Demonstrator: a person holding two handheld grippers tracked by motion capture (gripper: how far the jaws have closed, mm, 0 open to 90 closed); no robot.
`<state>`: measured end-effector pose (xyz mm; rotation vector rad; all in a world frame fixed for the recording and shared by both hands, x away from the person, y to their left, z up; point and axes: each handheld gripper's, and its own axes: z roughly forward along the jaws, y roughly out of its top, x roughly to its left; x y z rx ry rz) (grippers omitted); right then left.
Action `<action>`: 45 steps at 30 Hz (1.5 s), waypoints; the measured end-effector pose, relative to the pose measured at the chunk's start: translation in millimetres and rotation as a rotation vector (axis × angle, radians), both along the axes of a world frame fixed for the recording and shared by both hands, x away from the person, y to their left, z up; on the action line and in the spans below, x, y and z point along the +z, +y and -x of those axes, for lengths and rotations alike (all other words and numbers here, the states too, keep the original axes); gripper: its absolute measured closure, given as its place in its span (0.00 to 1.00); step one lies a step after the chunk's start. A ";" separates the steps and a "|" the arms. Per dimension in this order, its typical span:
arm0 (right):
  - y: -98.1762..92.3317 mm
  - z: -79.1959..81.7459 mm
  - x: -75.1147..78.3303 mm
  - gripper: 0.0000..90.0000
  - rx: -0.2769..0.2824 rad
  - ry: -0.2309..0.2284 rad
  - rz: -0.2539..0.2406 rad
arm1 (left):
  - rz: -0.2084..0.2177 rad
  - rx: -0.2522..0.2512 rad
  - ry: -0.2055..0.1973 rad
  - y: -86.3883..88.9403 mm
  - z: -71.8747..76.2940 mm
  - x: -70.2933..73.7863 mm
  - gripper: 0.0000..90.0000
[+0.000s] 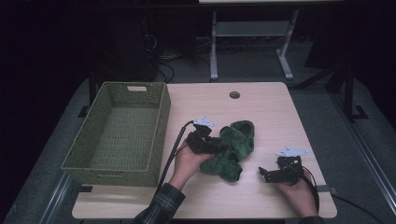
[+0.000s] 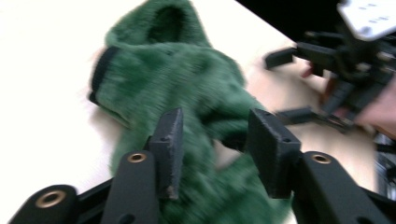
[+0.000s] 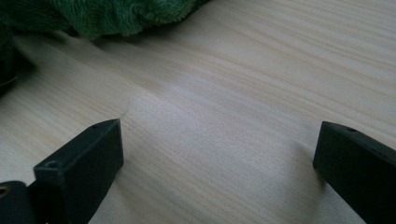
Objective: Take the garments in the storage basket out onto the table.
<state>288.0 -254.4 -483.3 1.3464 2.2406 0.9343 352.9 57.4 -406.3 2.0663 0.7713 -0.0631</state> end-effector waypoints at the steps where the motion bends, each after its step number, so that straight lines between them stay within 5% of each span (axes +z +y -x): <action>1: 0.0 0.0 0.0 0.02 0.000 0.001 0.000 | -0.001 -0.009 -0.007 1.0 5.0 2.5 0.65; 9: -0.5 0.6 0.8 0.06 -0.001 -0.001 -0.001 | -0.004 -0.070 -0.025 4.5 42.4 7.4 0.65; 12: 0.2 3.4 3.6 0.16 0.016 -0.002 0.001 | -0.030 -0.080 -0.042 3.5 54.0 2.4 0.65; 17: 8.6 9.6 10.5 0.19 0.077 -0.021 -0.010 | -0.044 -0.073 -0.055 4.9 64.5 -12.9 0.64; 22: 24.9 14.5 12.1 0.19 0.182 0.000 -0.053 | -0.103 -0.048 -0.093 1.8 62.9 -26.3 0.53; 30: 54.7 17.8 8.4 0.25 0.336 0.045 -0.097 | -0.143 -0.041 -0.085 2.3 55.6 -47.2 0.58; 33: 65.2 18.6 8.0 0.28 0.366 0.049 -0.112 | -0.180 -0.033 -0.098 3.3 53.0 -52.3 0.64; 40: 76.4 18.6 9.3 0.34 0.390 0.041 -0.147 | -0.174 -0.015 -0.079 7.0 49.5 -56.8 0.84; 45: 78.0 14.3 10.7 0.48 0.388 0.029 -0.182 | -0.154 -0.016 -0.055 9.7 47.7 -56.0 0.88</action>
